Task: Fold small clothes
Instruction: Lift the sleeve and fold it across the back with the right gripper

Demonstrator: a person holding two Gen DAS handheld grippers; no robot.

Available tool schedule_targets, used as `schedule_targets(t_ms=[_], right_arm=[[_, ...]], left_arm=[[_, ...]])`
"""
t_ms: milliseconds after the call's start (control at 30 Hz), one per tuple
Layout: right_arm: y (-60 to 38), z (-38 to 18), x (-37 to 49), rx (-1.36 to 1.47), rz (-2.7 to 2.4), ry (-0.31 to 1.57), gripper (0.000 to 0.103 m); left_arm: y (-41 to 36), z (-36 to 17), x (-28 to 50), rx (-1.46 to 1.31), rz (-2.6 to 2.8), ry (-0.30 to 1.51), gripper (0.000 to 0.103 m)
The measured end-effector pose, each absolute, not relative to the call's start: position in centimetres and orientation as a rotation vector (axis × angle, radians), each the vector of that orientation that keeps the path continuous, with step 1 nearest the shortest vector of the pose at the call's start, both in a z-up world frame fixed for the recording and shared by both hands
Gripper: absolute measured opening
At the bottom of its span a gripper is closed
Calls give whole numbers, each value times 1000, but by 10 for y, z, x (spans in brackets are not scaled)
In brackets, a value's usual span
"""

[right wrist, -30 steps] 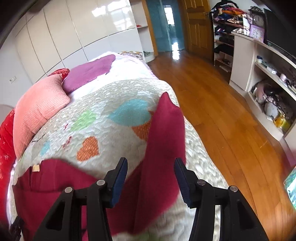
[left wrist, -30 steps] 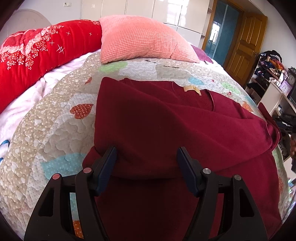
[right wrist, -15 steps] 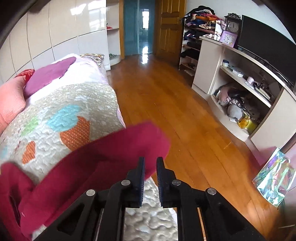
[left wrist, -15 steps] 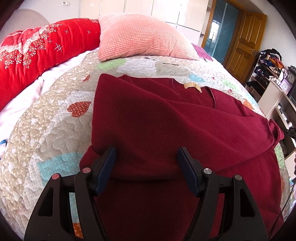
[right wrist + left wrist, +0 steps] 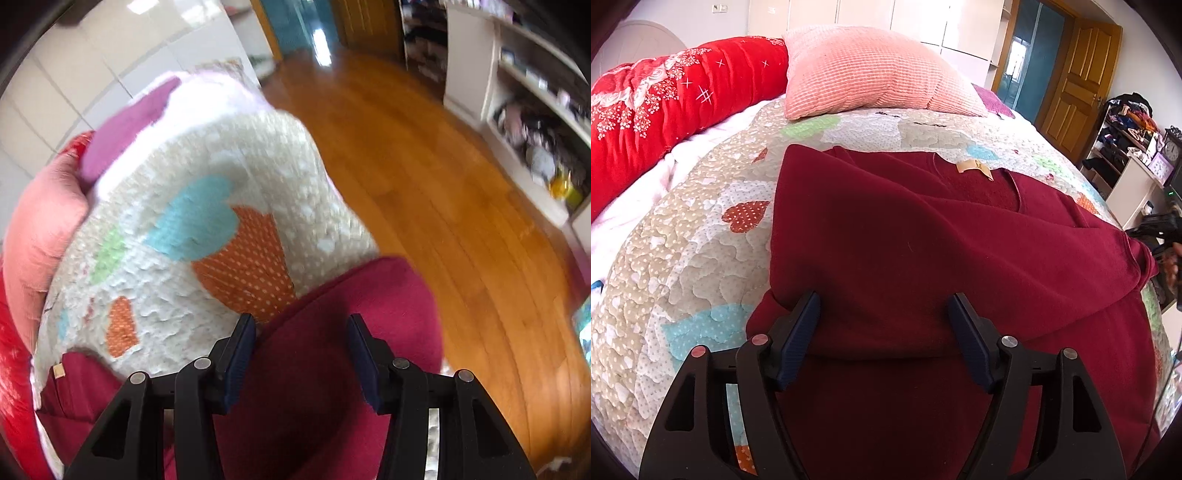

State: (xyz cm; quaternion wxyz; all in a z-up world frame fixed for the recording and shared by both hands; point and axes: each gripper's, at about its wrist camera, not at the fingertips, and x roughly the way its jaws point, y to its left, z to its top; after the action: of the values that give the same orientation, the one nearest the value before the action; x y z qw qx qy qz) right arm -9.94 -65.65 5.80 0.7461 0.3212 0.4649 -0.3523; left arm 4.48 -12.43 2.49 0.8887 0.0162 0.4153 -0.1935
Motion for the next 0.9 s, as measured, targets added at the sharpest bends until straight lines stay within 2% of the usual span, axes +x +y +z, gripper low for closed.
schedule_targets(t_ms=[33, 100, 167, 200, 400, 600, 733, 833, 867, 900], right_arm=[[-656, 57, -102, 719, -765, 996, 48], [-650, 62, -105, 682, -713, 968, 26], [-641, 73, -111, 608, -699, 961, 12], [-637, 81, -116, 596, -695, 937, 11], [-591, 153, -126, 535, -536, 723, 10], [-481, 201, -93, 397, -175, 635, 10], [-396, 184, -65, 370, 98, 637, 10], [-346, 131, -45, 345, 254, 751, 10], [-332, 105, -38, 332, 258, 851, 15], [-325, 85, -35, 318, 236, 932, 26]], left_arm=[[-124, 25, 45, 34, -403, 863, 73], [-124, 25, 45, 32, -404, 863, 73], [-125, 25, 45, 30, -405, 863, 73], [-124, 25, 45, 29, -406, 863, 73], [-115, 37, 40, -21, -400, 813, 73], [-94, 61, 36, -168, -459, 730, 73], [-81, 68, 40, -234, -473, 701, 73], [-71, 64, 49, -302, -480, 724, 73], [-69, 63, 51, -322, -484, 736, 73], [-66, 62, 53, -339, -486, 747, 73]])
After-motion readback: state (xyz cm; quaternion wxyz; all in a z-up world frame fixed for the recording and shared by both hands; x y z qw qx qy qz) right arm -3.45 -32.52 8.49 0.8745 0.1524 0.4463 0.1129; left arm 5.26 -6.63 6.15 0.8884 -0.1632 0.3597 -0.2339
